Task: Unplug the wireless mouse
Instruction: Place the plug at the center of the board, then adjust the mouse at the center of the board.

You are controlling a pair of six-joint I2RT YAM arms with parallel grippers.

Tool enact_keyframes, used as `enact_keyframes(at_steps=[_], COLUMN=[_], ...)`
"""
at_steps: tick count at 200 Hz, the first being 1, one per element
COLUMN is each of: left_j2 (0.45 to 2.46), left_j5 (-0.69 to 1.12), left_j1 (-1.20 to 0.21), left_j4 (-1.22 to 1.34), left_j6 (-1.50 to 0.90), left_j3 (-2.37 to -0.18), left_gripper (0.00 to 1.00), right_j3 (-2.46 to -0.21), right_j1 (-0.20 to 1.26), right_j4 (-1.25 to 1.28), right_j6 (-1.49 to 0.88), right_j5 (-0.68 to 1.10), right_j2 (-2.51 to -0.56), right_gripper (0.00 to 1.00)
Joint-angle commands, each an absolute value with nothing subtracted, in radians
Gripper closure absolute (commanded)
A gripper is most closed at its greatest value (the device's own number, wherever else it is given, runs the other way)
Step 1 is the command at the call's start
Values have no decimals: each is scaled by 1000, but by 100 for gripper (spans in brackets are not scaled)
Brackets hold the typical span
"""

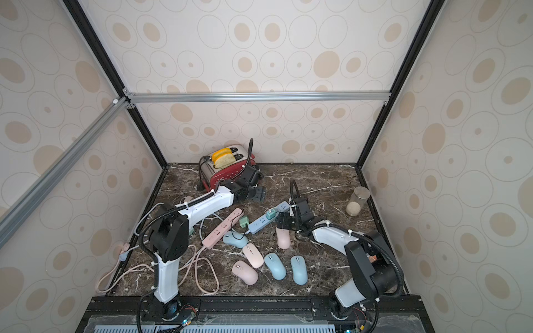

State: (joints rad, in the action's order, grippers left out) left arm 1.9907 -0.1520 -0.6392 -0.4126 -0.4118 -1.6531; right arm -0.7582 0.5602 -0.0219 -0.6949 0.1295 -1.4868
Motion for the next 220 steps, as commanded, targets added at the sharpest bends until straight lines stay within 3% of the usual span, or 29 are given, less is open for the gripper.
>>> enact_keyframes(at_steps=[1,50,81,139,220], left_j2=[1899,1701,1546,1478,1436], left_j5=[-74,61,119,-44,-50], left_j1=[-629,-627,-643,-721,-726], left_j4=[-336,-187,-26,58,203], left_j6=[-479,-578,-648,-659,-757], left_j3=[-1669,-1513,-1249,-933,-756], left_gripper=[4,1,4,6,1], right_j3=[-784,-796,-740,-732,-800], right_j1=[563,564,570,683,753], right_j4=[-139,-303,-374,-383,-343], right_j6=[-630,-604,-597,-620,-660], right_j5=[119,118,144,-11,-125], right_j2=[-1419,-1295,-1253,-1408,-1562], right_gripper=[23,23,24,23,22])
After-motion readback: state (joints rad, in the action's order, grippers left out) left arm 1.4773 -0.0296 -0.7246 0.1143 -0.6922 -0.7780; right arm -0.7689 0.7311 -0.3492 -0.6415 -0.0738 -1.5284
